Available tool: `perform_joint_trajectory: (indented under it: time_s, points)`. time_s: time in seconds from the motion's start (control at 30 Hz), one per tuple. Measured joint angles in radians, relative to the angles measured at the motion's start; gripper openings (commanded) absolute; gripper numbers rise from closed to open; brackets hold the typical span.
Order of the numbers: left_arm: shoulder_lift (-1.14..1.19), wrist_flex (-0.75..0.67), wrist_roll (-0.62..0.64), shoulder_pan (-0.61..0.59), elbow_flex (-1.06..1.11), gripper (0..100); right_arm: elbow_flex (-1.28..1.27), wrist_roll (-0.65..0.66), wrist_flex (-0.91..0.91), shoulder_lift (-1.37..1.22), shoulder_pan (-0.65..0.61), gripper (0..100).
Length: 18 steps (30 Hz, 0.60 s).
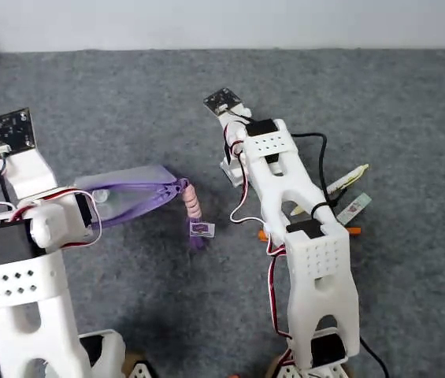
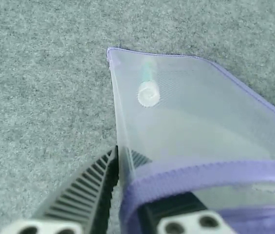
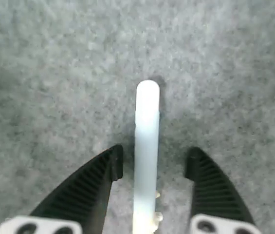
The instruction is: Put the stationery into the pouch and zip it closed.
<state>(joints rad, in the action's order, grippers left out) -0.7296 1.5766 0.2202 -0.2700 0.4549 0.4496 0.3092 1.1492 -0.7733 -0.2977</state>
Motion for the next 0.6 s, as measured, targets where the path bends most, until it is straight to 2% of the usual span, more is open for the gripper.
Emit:
perform_joint_trajectory:
  time_s: [0.1,0.3,0.47,0.6]
  points:
    - [0.0,0.0,0.0,0.0,0.0,1,0.005,0.0,-0.011,-0.003,0.005,0.3]
    - [0.0,0.0,0.0,0.0,0.0,1,0.009,0.0,0.014,0.002,0.005,0.9]
    - [0.0,0.0,0.0,0.0,0.0,1,0.005,-0.006,0.144,0.074,-0.014,0.9]
    - [0.0,0.0,0.0,0.0,0.0,1,0.005,-0.086,0.282,0.192,-0.017,0.9]
